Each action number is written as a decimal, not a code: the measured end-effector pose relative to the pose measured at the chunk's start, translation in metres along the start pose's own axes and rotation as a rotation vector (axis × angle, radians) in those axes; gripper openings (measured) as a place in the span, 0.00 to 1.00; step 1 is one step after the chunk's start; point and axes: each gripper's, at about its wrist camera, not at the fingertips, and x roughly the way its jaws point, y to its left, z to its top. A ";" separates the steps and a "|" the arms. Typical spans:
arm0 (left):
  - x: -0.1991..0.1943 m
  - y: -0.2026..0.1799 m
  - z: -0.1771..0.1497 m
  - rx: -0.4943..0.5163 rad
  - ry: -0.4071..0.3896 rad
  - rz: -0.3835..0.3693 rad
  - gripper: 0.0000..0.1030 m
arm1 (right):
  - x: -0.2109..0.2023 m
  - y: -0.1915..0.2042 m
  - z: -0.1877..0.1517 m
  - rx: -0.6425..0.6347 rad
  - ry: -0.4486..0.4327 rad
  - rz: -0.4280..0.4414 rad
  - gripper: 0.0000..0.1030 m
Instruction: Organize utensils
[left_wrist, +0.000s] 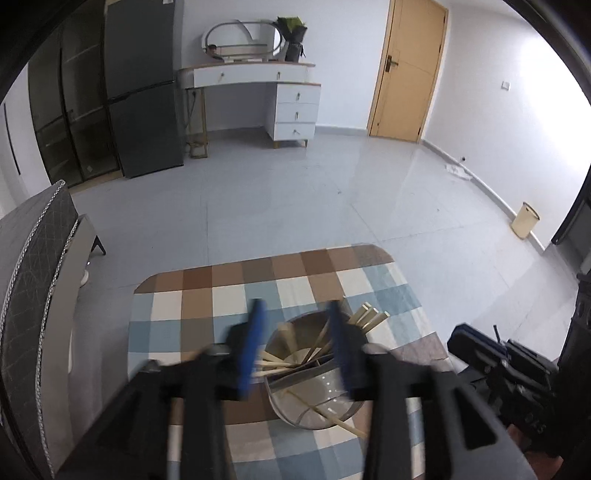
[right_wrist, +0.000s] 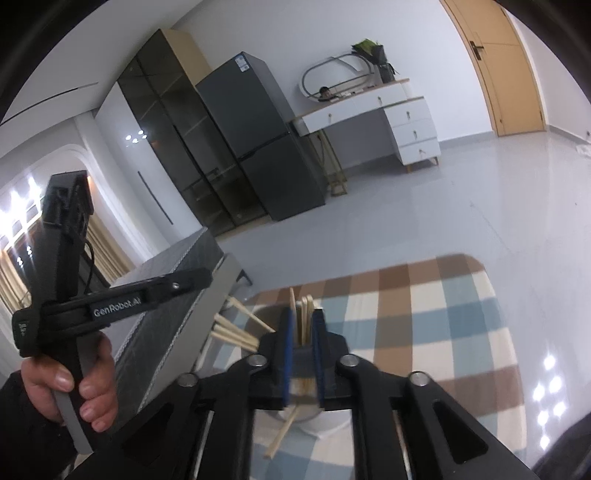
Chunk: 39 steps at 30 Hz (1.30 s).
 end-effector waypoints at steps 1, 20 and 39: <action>-0.008 0.001 -0.004 -0.013 -0.028 0.010 0.52 | -0.002 0.000 -0.002 0.000 0.001 0.002 0.20; -0.128 -0.019 -0.033 -0.100 -0.215 0.094 0.81 | -0.104 0.051 -0.022 -0.026 -0.152 -0.002 0.71; -0.203 -0.007 -0.101 -0.178 -0.463 0.203 0.98 | -0.168 0.126 -0.061 -0.197 -0.343 -0.017 1.00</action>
